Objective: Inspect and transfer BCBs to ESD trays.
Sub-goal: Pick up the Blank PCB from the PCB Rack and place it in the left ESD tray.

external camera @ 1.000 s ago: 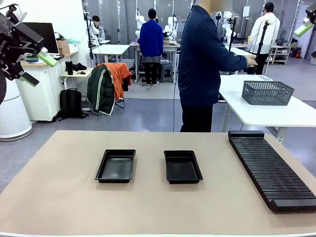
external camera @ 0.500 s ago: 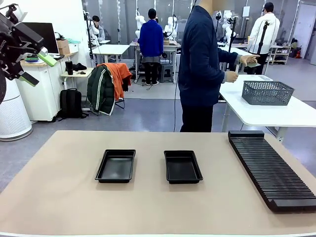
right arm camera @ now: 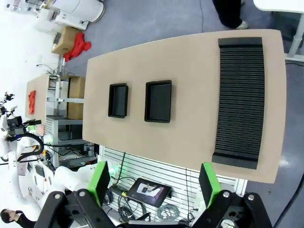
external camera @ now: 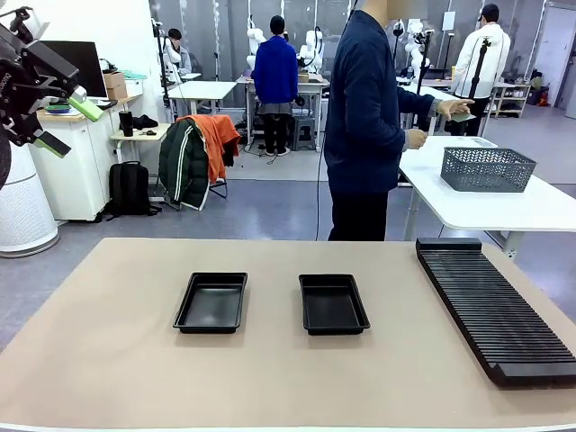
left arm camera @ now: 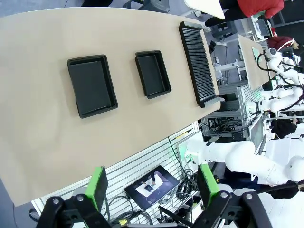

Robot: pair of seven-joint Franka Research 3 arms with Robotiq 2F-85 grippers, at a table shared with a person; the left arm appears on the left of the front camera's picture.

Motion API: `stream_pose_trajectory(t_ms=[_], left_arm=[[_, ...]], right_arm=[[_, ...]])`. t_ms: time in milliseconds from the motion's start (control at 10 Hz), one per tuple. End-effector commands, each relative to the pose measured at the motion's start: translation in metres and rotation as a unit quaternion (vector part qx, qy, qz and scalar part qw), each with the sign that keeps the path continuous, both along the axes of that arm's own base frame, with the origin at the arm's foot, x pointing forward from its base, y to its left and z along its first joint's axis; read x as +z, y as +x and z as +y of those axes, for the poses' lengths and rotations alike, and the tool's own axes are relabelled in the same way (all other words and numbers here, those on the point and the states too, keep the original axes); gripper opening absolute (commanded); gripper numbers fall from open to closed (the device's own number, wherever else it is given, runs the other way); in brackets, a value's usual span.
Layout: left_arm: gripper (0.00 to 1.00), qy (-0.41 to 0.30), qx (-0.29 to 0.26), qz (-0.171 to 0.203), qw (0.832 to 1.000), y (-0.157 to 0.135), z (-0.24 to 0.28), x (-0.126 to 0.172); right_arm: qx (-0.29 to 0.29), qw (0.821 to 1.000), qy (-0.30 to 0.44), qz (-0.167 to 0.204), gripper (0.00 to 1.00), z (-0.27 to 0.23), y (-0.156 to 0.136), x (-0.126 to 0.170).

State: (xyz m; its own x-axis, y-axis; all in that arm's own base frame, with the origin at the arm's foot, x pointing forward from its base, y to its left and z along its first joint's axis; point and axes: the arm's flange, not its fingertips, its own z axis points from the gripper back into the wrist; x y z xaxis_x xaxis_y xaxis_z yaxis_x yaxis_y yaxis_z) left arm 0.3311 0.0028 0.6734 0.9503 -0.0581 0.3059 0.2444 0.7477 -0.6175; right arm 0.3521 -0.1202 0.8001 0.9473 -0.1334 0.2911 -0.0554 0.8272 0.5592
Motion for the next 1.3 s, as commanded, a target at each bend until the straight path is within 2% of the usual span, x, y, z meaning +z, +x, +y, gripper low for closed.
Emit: stream_pose_trajectory(t_ms=[0,500,700,1000,1200], left_arm=[[1.00,-0.002,-0.002,0.000,1.000,0.001,0.000,0.001],[1.00,0.000,0.000,0.000,1.000,0.000,0.000,0.000],[1.00,0.002,0.035,0.004,0.999,0.000,0.008,0.003],[1.00,0.043,0.083,0.002,0.996,-0.009,0.002,0.033],[1.00,0.071,0.108,0.016,0.992,-0.008,-0.002,0.039]], right_arm=[[-0.014,1.000,-0.025,-0.005,1.00,0.006,-0.003,0.000],[0.000,1.000,-0.010,-0.002,1.00,0.003,-0.002,0.002],[0.000,1.000,-0.010,-0.002,1.00,0.003,-0.002,0.002],[0.000,1.000,-0.010,-0.002,1.00,0.003,-0.002,0.002],[0.000,1.000,-0.010,-0.002,1.00,0.003,-0.002,0.002]])
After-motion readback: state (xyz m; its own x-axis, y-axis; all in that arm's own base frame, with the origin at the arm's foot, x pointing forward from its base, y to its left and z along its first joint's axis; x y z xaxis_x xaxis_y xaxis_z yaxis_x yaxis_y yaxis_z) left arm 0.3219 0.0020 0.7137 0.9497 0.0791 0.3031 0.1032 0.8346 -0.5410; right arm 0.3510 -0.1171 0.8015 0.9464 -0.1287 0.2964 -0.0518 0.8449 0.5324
